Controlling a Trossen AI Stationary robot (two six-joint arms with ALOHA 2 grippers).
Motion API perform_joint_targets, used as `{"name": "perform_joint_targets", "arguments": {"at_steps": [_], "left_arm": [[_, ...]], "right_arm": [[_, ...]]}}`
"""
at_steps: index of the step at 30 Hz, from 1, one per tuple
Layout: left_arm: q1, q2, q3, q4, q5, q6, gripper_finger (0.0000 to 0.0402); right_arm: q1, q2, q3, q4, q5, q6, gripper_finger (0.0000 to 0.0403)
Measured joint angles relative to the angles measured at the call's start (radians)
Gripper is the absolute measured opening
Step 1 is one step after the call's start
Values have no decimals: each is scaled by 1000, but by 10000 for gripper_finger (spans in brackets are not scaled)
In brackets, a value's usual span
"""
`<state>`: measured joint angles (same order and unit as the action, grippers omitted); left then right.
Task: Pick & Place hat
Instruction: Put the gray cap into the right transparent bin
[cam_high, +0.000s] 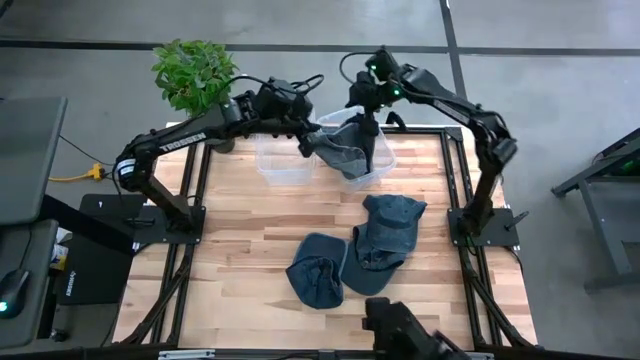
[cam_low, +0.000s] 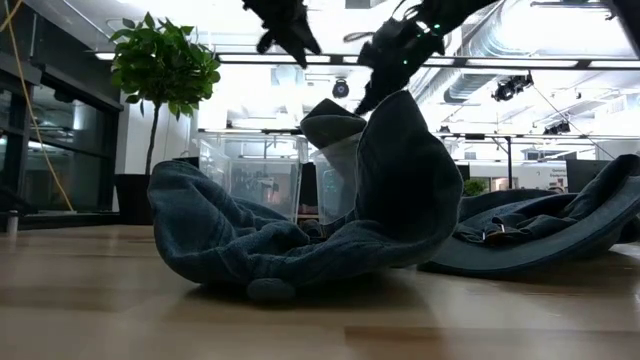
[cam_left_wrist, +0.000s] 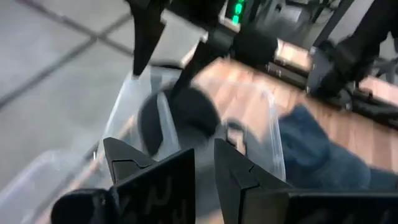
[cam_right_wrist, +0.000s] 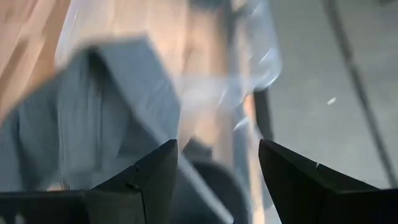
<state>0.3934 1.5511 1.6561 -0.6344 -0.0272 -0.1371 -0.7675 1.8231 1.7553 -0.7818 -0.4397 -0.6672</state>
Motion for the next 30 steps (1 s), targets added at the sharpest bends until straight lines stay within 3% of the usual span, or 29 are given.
{"name": "perform_joint_targets", "arguments": {"at_steps": [5, 10, 17, 25, 30], "left_arm": [[-13, -42, 0, -123, 32, -36, 0], [-21, -77, 1, -203, 69, -52, 0], [-21, -91, 1, -184, 124, -52, 0], [-21, -91, 1, -178, 129, -50, 0], [-21, -91, 1, -179, 159, -42, 0]], "right_arm": [[-12, 87, 103, -182, 0, -137, 220], [-8, 112, 106, -213, 4, -190, 220], [21, 113, 85, -137, 63, -253, 220], [43, 113, -45, -49, 110, -248, 219], [41, 113, -76, 11, 134, -204, 191]]}}
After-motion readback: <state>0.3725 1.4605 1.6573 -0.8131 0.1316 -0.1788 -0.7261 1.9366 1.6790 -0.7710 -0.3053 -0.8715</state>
